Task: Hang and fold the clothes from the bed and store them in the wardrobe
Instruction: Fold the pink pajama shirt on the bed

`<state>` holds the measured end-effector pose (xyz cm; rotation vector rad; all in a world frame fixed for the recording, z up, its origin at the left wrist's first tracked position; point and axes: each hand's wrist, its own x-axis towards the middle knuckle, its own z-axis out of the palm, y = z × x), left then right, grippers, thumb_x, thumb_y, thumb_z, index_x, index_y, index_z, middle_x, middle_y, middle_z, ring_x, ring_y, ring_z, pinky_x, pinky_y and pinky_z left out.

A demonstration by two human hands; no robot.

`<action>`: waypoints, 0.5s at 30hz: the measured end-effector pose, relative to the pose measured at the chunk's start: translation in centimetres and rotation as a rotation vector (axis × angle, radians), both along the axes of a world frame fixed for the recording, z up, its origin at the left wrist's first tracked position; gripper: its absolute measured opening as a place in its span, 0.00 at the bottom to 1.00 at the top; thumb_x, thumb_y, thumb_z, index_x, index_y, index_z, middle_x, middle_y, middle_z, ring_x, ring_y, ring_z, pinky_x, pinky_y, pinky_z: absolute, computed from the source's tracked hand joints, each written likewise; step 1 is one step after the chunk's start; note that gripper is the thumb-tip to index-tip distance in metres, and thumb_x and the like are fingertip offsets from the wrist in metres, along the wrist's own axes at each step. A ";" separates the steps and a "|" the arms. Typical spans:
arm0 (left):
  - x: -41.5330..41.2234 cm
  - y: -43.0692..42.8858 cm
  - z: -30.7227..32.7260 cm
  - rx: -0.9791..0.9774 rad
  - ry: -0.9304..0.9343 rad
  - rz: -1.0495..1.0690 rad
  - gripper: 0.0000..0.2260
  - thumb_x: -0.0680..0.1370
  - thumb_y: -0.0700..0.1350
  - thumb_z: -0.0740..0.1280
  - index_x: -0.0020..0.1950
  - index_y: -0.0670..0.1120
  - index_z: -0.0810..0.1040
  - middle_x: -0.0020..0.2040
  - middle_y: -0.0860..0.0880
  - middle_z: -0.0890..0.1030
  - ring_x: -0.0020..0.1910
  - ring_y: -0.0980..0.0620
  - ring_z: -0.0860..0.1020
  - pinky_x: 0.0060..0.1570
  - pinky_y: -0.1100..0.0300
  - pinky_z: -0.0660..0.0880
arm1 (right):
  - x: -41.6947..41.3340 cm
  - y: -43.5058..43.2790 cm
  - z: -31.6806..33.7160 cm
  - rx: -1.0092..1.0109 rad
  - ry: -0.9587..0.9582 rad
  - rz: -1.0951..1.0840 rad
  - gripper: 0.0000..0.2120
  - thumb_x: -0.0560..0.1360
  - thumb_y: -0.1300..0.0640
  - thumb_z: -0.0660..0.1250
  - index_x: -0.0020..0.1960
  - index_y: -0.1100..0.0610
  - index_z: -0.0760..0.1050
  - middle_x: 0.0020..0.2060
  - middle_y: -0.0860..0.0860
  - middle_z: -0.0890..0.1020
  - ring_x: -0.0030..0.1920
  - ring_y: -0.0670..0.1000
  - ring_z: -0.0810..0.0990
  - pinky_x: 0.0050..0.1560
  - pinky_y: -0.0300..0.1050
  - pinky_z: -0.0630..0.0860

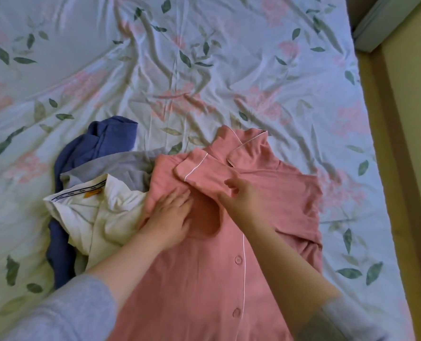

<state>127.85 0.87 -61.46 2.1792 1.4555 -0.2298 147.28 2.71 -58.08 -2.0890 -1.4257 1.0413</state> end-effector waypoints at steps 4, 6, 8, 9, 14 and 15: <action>-0.7 -0.6 -1.0 -0.089 -0.037 0.022 0.35 0.77 0.52 0.61 0.80 0.53 0.48 0.80 0.54 0.42 0.78 0.52 0.38 0.75 0.52 0.39 | -4.0 3.0 -1.0 0.013 -0.204 0.151 0.22 0.69 0.46 0.72 0.59 0.56 0.78 0.56 0.53 0.78 0.59 0.55 0.75 0.54 0.45 0.68; -1.0 -0.9 -1.5 -0.113 -0.050 0.017 0.36 0.77 0.54 0.60 0.80 0.54 0.44 0.80 0.55 0.40 0.76 0.55 0.33 0.74 0.51 0.36 | -5.7 4.0 -1.8 -0.019 -0.296 0.222 0.19 0.70 0.49 0.71 0.57 0.56 0.76 0.55 0.54 0.77 0.57 0.56 0.75 0.47 0.46 0.66; -1.3 -1.1 -1.8 -0.112 -0.066 0.011 0.36 0.77 0.54 0.60 0.80 0.54 0.44 0.79 0.56 0.38 0.74 0.56 0.30 0.74 0.52 0.33 | -6.4 4.5 -2.6 -0.070 -0.382 0.287 0.15 0.72 0.55 0.67 0.56 0.58 0.76 0.54 0.56 0.78 0.56 0.58 0.77 0.44 0.45 0.67; -1.5 -1.2 -1.9 -0.111 -0.073 0.010 0.36 0.77 0.54 0.60 0.80 0.54 0.44 0.79 0.56 0.38 0.74 0.56 0.30 0.74 0.53 0.33 | -6.2 4.6 -2.8 -0.094 -0.403 0.276 0.13 0.72 0.56 0.66 0.55 0.59 0.77 0.54 0.57 0.80 0.56 0.60 0.78 0.45 0.45 0.69; -1.1 -1.0 -1.9 -0.135 -0.041 0.000 0.33 0.78 0.54 0.59 0.80 0.53 0.47 0.79 0.55 0.37 0.76 0.54 0.32 0.75 0.50 0.35 | -2.7 3.7 -2.0 0.085 -0.168 -0.070 0.05 0.73 0.57 0.67 0.42 0.59 0.76 0.40 0.58 0.81 0.42 0.59 0.77 0.38 0.49 0.66; -1.0 -1.0 -1.9 -0.137 -0.031 0.005 0.33 0.78 0.55 0.58 0.80 0.53 0.47 0.79 0.55 0.38 0.75 0.54 0.31 0.75 0.49 0.34 | -1.6 3.1 -1.6 0.117 -0.090 -0.201 0.04 0.73 0.57 0.66 0.41 0.58 0.75 0.38 0.56 0.81 0.40 0.57 0.76 0.37 0.47 0.63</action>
